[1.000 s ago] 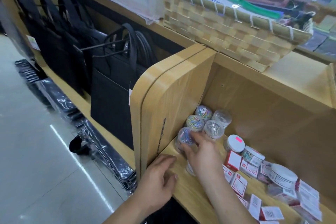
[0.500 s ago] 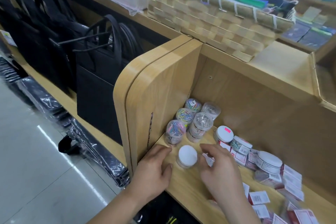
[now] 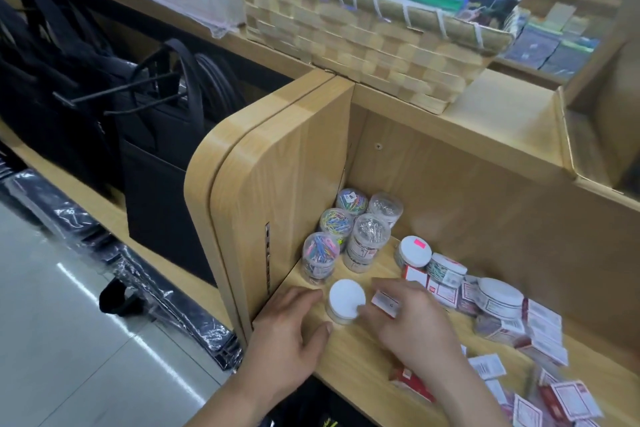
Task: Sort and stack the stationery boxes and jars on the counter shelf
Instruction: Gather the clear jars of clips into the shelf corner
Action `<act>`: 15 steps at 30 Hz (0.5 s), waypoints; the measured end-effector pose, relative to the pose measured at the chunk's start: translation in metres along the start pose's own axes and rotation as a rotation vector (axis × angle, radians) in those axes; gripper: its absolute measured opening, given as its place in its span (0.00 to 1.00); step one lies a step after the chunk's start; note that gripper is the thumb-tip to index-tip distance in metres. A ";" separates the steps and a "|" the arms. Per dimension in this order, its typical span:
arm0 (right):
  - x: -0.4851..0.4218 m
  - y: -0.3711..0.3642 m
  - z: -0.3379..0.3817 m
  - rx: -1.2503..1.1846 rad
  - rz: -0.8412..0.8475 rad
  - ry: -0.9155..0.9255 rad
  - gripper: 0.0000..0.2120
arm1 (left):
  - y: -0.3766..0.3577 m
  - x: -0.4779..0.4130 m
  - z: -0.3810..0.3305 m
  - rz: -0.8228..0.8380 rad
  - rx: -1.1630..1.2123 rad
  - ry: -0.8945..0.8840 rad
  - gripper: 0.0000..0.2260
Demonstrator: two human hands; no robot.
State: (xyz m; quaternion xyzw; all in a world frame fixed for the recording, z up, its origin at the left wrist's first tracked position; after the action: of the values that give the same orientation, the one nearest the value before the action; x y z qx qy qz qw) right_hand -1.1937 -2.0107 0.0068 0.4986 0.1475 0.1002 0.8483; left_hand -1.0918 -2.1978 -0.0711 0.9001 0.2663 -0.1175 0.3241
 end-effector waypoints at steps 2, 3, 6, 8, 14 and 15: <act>-0.013 0.014 -0.017 0.008 -0.098 -0.051 0.11 | -0.002 -0.001 -0.006 0.003 0.019 -0.025 0.19; -0.022 0.019 -0.026 0.039 -0.153 -0.061 0.10 | -0.004 -0.001 -0.009 0.002 0.023 -0.035 0.19; -0.047 0.020 -0.047 0.191 -0.169 0.002 0.22 | -0.014 -0.001 -0.016 -0.004 0.012 -0.042 0.19; -0.056 0.013 -0.052 0.333 -0.079 0.033 0.31 | -0.020 0.000 -0.017 -0.021 0.005 -0.050 0.18; -0.054 0.000 -0.049 0.474 0.022 0.059 0.41 | -0.025 0.000 -0.013 -0.105 0.003 -0.043 0.16; -0.054 0.001 -0.047 0.483 0.029 0.053 0.41 | -0.026 0.000 -0.013 -0.108 -0.006 -0.039 0.16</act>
State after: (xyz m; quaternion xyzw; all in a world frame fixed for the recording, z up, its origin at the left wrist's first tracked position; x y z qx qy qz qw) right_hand -1.2608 -1.9891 -0.0058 0.6863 0.1823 0.0874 0.6986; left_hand -1.1057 -2.1726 -0.0746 0.8810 0.3084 -0.1517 0.3252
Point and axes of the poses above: each hand's wrist, its own x-axis away from the middle knuckle, its own y-axis out of the back of the hand, z = x × y, the point moved 1 cm from there along -x, towards the middle knuckle, and after that the axes turned 10 degrees about -z, right-handed, at the moved point
